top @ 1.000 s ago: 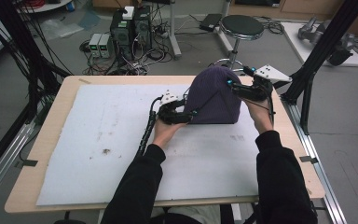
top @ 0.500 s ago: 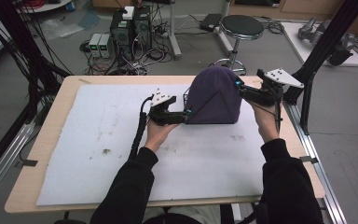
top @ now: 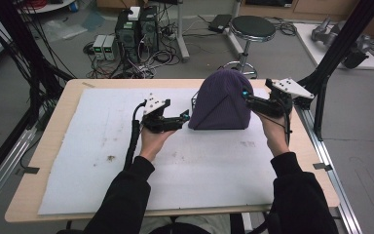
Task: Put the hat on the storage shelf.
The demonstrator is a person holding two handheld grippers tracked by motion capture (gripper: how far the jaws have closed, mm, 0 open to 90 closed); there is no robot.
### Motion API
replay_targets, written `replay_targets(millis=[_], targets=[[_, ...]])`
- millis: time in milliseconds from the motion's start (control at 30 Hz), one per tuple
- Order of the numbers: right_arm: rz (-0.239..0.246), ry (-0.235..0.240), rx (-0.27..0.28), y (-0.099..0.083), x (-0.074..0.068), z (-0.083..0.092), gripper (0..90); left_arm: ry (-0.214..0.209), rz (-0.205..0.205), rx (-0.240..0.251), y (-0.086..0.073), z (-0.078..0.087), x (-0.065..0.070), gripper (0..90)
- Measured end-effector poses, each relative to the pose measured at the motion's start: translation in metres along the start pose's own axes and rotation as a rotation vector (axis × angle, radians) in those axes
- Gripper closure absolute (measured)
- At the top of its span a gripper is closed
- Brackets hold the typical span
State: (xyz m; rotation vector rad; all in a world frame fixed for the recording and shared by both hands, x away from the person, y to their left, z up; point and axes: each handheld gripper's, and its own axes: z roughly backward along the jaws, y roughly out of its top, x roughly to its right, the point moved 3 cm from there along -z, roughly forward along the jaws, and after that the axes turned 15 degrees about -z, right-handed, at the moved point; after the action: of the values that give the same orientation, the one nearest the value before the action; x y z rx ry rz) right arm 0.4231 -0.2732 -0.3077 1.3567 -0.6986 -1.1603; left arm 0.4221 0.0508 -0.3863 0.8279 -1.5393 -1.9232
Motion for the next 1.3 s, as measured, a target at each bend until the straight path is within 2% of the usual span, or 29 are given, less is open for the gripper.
replay_targets(millis=[133,233,367,467,633,1000,1200,1300], targets=[[0.016,-0.027,0.000,-0.006,-0.002,0.004,12.3,0.015,-0.007,0.000,0.001,0.012,-0.004,14.5],[0.014,-0.030,-0.016,-0.010,-0.003,0.005,12.3,0.035,-0.009,0.003,0.000,0.021,-0.009,14.5],[0.016,-0.032,-0.018,-0.015,-0.003,0.010,12.3,0.067,-0.016,-0.011,-0.003,0.036,-0.018,14.5],[0.011,-0.033,-0.010,-0.019,-0.003,0.013,12.3,0.086,-0.005,-0.011,-0.005,0.048,-0.025,14.5],[0.002,-0.031,0.000,-0.027,-0.005,0.019,12.3,0.134,-0.045,-0.008,-0.007,0.068,-0.033,14.5],[0.015,-0.064,0.046,-0.048,-0.006,0.039,12.3,0.193,-0.089,0.010,-0.013,0.116,-0.037,14.5],[0.047,-0.075,0.059,-0.064,-0.005,0.053,12.3,0.224,-0.097,0.032,-0.023,0.144,-0.040,14.5],[0.044,-0.074,0.066,-0.072,-0.003,0.058,12.3,0.244,-0.098,0.034,-0.031,0.157,-0.042,14.5]])
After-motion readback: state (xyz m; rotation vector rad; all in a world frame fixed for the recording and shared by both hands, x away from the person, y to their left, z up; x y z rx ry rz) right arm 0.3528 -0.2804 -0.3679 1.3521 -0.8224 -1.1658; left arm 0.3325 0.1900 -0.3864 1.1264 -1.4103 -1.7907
